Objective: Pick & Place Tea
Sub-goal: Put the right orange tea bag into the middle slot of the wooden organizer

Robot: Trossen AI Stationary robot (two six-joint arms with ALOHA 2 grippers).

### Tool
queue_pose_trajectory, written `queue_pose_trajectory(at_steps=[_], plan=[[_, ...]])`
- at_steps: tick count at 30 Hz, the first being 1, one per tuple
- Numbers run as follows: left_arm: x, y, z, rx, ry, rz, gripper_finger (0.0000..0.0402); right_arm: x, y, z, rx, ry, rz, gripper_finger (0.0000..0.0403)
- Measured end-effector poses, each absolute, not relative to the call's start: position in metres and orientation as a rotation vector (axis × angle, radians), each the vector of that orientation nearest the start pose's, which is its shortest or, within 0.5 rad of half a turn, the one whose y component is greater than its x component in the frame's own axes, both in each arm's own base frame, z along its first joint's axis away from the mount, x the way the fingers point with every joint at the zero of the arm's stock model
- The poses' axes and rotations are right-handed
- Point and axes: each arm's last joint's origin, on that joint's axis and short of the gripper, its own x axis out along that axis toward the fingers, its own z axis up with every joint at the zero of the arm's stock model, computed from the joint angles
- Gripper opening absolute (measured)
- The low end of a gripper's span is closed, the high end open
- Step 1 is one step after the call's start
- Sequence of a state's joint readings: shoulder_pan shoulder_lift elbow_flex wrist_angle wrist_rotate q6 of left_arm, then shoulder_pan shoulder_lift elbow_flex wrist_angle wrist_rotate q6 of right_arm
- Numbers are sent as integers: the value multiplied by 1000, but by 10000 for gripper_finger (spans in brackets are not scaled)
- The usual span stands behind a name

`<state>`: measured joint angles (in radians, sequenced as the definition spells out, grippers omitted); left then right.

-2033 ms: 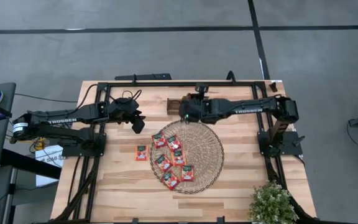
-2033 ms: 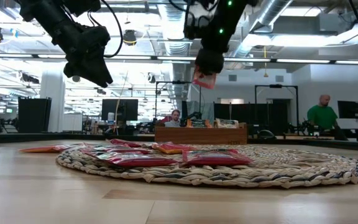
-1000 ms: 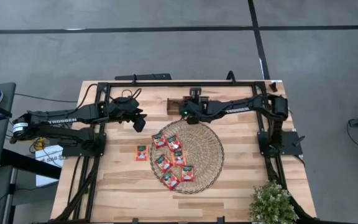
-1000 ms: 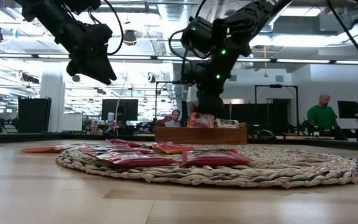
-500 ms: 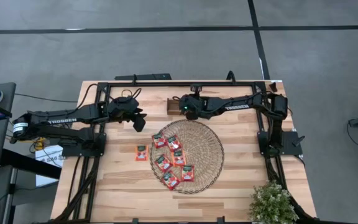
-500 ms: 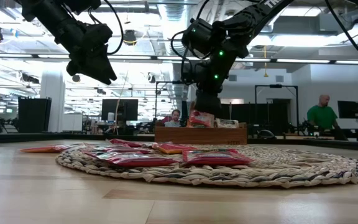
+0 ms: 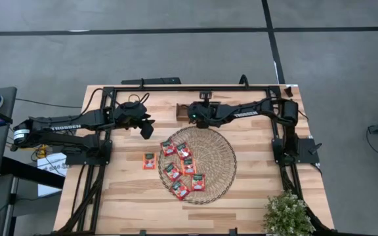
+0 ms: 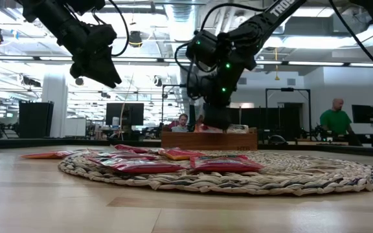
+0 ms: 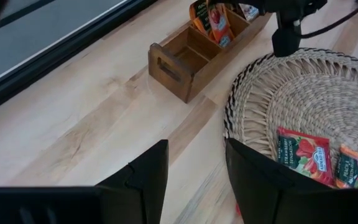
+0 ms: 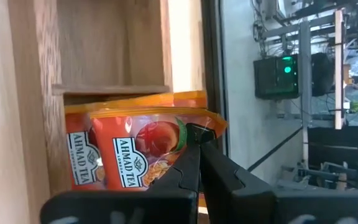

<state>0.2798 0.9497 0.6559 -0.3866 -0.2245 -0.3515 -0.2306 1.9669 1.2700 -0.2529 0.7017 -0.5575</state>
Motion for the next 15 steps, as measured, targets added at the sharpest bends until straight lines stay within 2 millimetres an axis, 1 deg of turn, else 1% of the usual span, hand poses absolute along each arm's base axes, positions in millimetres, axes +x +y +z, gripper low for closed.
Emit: queue_pose_trajectory(at_steps=[15], plan=[[184,60,244,-344,595,604,151,386,-110,163,-700,1177,-583,0]])
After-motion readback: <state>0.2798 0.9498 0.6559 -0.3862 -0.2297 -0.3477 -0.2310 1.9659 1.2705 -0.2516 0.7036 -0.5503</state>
